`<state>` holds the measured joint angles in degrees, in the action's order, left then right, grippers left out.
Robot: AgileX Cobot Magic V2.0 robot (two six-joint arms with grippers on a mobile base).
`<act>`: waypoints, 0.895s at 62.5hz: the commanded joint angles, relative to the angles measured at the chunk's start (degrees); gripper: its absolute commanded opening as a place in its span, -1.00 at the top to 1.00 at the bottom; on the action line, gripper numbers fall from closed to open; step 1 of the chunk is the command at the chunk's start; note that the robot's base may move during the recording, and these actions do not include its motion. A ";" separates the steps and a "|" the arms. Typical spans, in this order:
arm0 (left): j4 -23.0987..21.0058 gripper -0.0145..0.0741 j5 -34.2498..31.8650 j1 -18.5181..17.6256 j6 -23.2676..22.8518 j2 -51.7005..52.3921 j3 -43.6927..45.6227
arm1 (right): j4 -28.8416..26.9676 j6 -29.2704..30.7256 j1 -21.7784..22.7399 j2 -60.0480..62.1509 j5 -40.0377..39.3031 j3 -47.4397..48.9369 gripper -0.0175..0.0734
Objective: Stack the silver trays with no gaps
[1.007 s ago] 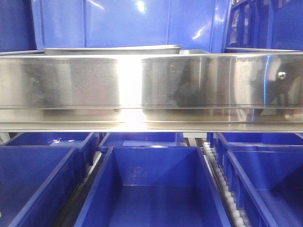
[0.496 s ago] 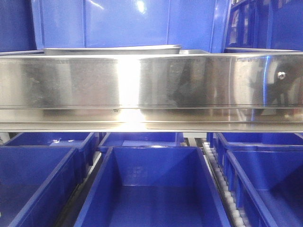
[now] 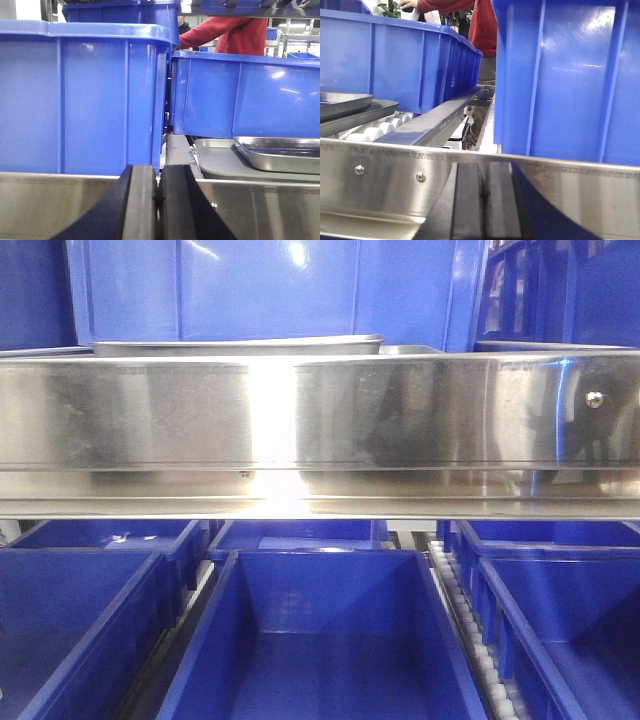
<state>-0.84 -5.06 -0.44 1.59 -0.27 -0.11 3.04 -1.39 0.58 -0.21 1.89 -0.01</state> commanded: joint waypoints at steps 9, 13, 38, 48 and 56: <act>0.33 0.70 -0.79 0.18 -0.34 0.27 0.11 | -0.17 0.64 -0.02 0.21 -1.50 0.01 0.79; 0.33 0.70 -0.79 0.18 -0.34 0.27 0.11 | -0.17 0.64 -0.02 0.21 -2.26 0.01 0.79; 0.33 0.70 -0.79 0.18 -0.34 0.27 0.11 | -1.73 0.64 -0.02 0.21 -2.37 0.01 0.79; 0.33 0.70 -0.79 0.18 -0.34 0.27 0.11 | -1.73 0.64 -0.02 0.21 -2.37 0.01 0.79; 0.33 0.70 -0.79 0.18 -0.34 0.27 0.11 | -1.73 0.64 -0.02 0.21 -2.37 0.01 0.79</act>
<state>-0.84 -5.06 -0.44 1.59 -0.27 -0.11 1.49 -1.07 0.58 -0.21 1.00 -0.01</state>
